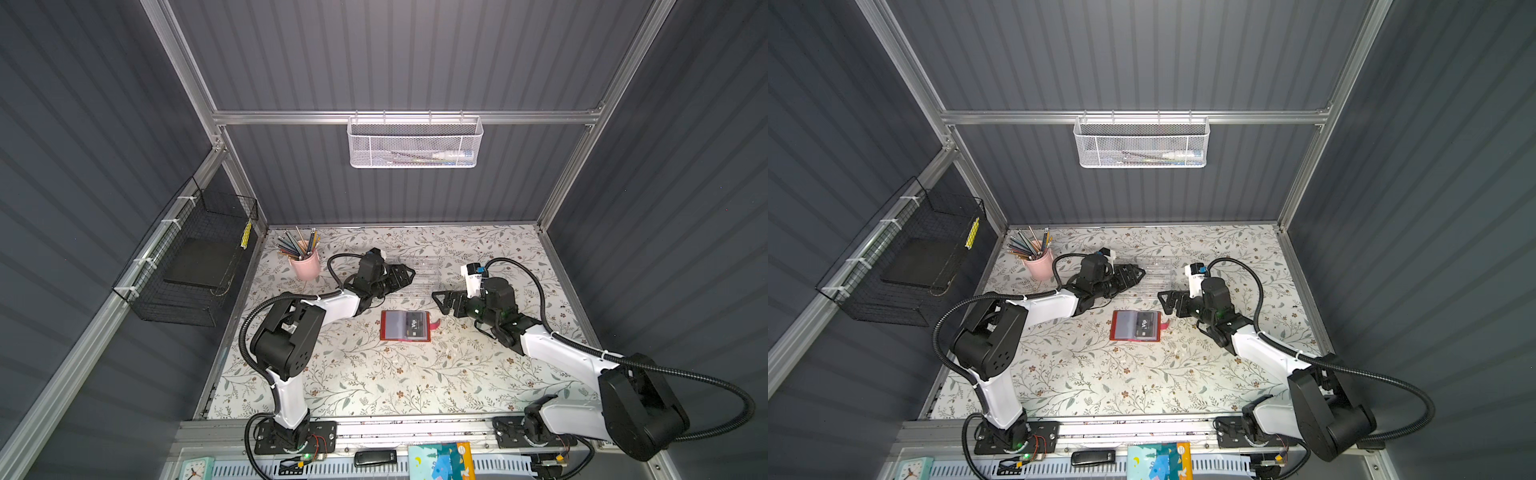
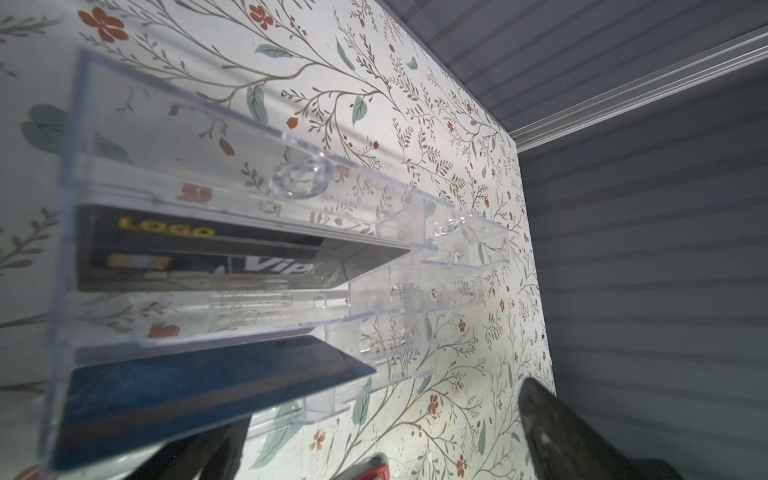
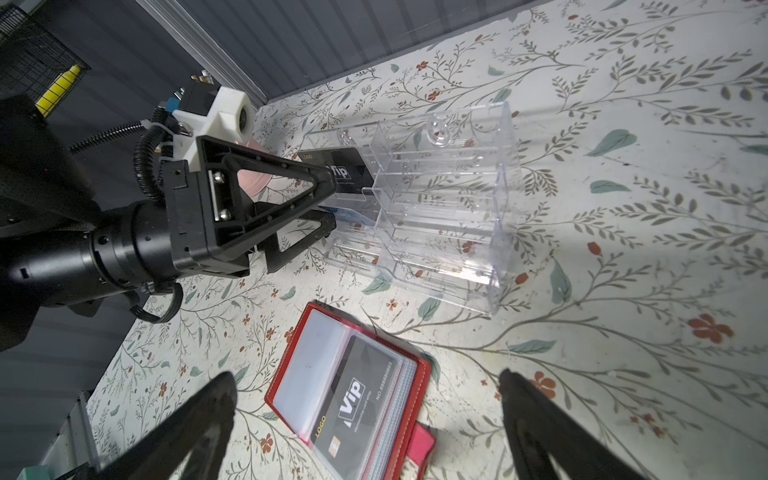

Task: Take the credit cards out of the card holder
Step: Touch the credit card in the storage box.

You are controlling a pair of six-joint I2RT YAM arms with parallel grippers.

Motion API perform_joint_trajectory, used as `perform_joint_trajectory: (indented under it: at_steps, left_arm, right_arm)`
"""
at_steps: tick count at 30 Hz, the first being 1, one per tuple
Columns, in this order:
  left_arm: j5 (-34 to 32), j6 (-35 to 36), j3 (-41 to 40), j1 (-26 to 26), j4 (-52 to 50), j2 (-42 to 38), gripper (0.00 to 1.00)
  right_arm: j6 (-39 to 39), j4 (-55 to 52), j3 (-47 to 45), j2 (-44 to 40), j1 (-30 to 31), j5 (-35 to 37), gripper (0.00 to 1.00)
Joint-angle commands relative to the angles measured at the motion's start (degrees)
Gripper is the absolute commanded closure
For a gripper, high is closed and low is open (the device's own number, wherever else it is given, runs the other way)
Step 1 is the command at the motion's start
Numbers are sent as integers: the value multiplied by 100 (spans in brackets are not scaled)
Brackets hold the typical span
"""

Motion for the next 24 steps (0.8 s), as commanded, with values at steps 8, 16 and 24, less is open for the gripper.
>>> perform_joint_trajectory:
  at_steps: [8, 16, 24]
  left_arm:
    - [-230, 281, 247, 13, -94, 55, 0]
    - [-273, 330, 227, 17, -70, -20, 0]
    - [-151, 326, 126, 13, -51, -238, 0]
  right_arm:
    - [-157, -287, 14, -126, 264, 537, 1]
    - [-71, -857, 156, -409, 465, 1005, 1]
    - [12, -1488, 233, -716, 527, 1098, 1]
